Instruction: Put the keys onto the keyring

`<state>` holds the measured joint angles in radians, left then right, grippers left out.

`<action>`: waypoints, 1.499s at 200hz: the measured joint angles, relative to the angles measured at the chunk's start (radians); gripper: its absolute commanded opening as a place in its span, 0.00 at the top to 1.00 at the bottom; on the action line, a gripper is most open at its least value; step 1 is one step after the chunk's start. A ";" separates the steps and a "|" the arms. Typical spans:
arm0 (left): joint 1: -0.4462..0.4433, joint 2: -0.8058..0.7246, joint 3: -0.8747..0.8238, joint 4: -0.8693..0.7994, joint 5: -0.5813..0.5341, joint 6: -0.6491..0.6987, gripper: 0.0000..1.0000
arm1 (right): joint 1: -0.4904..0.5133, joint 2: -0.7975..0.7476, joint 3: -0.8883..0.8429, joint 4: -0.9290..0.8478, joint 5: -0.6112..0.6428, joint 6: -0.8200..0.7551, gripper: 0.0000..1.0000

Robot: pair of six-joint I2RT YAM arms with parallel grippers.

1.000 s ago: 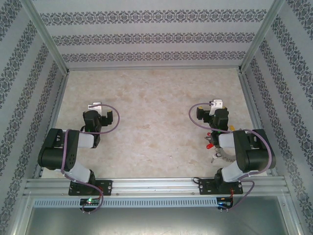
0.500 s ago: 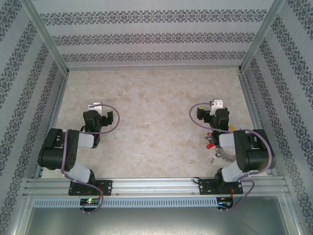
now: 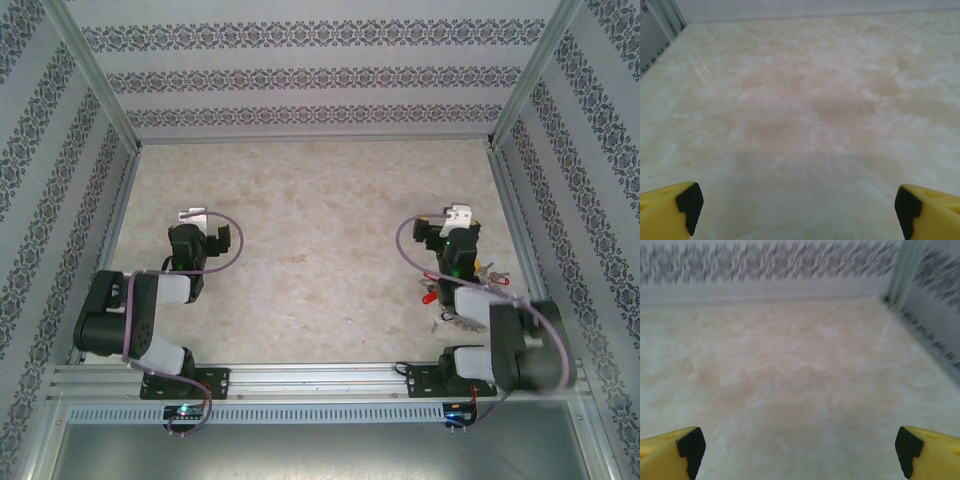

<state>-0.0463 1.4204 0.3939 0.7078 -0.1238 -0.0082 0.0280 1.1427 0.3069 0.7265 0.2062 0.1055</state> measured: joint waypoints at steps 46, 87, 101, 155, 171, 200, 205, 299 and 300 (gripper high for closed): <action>-0.077 -0.316 0.111 -0.309 -0.006 -0.092 0.01 | -0.008 -0.327 0.164 -0.523 0.204 0.307 0.02; -0.077 -0.585 0.336 -0.687 -0.004 -0.263 0.01 | -0.055 -0.270 0.166 -0.927 0.259 0.661 0.02; -0.077 -0.650 0.428 -0.799 -0.040 -0.333 0.01 | -0.057 -0.190 0.167 -1.021 0.223 0.747 0.02; -0.077 -0.621 0.618 -0.993 -0.033 -0.359 0.01 | -0.059 -0.006 0.239 -1.164 0.090 0.839 0.02; -0.077 -0.532 0.631 -1.017 -0.021 -0.352 0.01 | -0.059 0.013 0.251 -1.155 0.050 0.839 0.02; -0.077 -0.426 0.593 -1.067 -0.003 -0.337 0.01 | -0.060 0.034 0.249 -1.160 -0.009 0.830 0.02; -0.077 -0.425 0.583 -1.076 -0.003 -0.333 0.01 | -0.061 0.033 0.246 -1.157 -0.021 0.831 0.02; -0.077 -0.456 0.554 -1.105 0.001 -0.317 0.01 | 0.010 0.061 0.208 -1.069 -0.266 0.800 0.02; -0.077 -0.455 0.554 -1.105 0.001 -0.317 0.01 | 0.016 0.064 0.210 -1.068 -0.268 0.800 0.02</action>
<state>-0.1234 0.9649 0.9482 -0.3969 -0.1226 -0.3256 0.0441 1.2072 0.5167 -0.3412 -0.0620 0.9054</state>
